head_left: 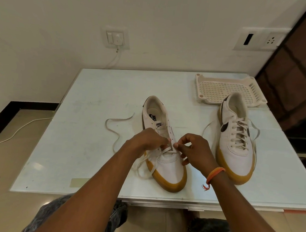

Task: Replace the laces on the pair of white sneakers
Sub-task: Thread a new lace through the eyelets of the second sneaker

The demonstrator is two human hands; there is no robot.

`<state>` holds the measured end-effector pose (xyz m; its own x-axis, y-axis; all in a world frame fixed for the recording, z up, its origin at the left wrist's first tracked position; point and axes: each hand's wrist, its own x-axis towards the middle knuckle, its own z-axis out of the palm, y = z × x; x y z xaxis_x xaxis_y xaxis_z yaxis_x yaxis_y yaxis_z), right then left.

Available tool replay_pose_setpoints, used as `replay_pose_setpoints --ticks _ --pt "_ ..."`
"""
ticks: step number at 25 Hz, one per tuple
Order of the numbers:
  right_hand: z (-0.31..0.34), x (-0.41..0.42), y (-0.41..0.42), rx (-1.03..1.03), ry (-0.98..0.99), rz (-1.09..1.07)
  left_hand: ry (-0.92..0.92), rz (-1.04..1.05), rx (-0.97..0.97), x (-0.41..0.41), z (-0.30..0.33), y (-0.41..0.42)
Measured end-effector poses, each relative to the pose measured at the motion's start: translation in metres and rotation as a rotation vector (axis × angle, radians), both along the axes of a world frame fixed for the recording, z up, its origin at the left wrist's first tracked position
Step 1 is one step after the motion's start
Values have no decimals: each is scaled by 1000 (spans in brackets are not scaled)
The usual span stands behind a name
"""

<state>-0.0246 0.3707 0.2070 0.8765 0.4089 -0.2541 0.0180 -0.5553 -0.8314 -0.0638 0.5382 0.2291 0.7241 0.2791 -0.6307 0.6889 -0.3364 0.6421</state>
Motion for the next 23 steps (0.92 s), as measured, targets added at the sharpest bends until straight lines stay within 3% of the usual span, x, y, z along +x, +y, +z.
replay_pose_setpoints --ticks 3,8,11,14,17,20,23 --pt "4 9 -9 59 -12 -89 4 7 5 0 -4 2" --pt "6 29 -32 217 -78 -445 -8 10 -7 0 -7 4" --pt "7 21 -24 236 -4 -326 -19 12 -10 0 -7 3" --pt "10 9 -13 126 81 -52 -24 12 12 -1 -3 0" --pt "5 4 -5 11 39 66 -27 8 33 -1 0 -4" --pt "4 11 -9 -30 -46 28 -19 -8 34 -2 0 -3" --pt "4 26 -25 54 -157 -253 -33 3 12 -2 0 -3"
